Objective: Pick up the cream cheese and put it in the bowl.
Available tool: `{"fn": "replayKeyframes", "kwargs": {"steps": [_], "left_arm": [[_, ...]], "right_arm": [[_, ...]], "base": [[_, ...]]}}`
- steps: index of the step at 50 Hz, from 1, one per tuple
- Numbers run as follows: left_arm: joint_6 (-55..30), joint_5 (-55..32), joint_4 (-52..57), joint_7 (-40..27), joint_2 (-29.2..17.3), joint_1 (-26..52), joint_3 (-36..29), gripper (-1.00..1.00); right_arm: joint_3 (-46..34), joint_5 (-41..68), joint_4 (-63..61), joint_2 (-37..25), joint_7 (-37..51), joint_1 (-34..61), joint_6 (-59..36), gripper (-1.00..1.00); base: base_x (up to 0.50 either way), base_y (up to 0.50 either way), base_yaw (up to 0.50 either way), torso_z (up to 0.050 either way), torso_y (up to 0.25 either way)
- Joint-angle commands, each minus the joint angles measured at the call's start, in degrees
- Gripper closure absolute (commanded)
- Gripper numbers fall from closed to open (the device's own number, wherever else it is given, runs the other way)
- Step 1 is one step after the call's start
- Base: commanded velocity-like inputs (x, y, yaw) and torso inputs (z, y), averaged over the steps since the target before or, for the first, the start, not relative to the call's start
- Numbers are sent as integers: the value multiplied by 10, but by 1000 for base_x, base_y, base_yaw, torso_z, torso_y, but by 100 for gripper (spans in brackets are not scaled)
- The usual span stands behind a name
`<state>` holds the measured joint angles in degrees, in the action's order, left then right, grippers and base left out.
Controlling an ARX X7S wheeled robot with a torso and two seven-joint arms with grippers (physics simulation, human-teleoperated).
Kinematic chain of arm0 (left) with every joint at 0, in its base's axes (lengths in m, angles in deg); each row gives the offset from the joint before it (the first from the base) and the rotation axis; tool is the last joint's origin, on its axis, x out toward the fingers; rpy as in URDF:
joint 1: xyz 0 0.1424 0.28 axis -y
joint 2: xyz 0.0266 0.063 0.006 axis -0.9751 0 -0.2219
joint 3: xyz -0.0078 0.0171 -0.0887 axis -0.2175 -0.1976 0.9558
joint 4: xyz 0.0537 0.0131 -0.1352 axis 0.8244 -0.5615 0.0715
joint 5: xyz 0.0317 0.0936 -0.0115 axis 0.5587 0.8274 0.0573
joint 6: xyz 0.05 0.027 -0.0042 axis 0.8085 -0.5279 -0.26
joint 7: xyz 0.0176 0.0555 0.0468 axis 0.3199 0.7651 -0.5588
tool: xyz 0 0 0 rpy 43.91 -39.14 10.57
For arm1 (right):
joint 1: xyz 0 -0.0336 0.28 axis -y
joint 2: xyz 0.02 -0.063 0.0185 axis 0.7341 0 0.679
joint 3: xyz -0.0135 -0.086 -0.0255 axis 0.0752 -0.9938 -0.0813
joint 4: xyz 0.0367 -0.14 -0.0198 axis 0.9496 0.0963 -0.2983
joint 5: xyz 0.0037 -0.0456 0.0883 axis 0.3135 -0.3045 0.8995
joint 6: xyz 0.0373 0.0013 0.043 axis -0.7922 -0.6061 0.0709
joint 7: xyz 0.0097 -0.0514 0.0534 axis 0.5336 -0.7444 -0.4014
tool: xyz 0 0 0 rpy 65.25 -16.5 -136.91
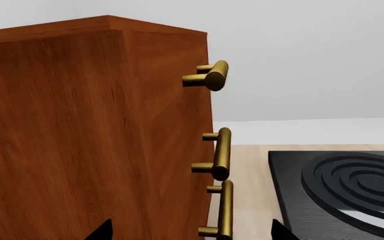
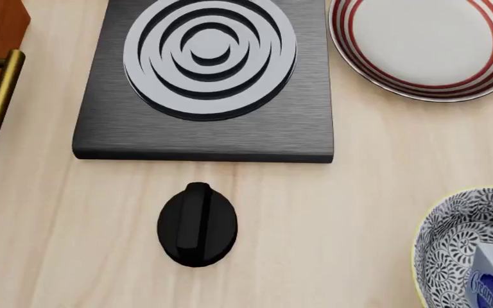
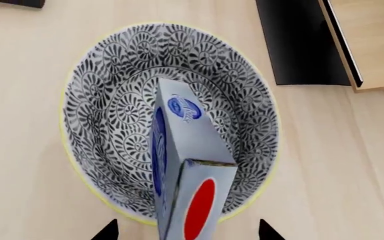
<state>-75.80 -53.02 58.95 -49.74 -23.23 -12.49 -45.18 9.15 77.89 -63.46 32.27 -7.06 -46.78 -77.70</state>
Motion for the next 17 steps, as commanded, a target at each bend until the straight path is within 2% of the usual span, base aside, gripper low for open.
{"fn": "replayKeyframes", "kwargs": {"steps": [1, 17], "left_arm": [[2, 2, -4, 0, 1, 0, -3, -100], [-1, -2, 3, -4, -3, 1, 0, -100]], "right_arm": [[1, 3, -3, -8, 4, -2, 9, -100], [54, 69, -27, -49, 43, -25, 48, -100]], "base": [[0, 0, 0, 0, 0], [0, 0, 0, 0, 0]]}}
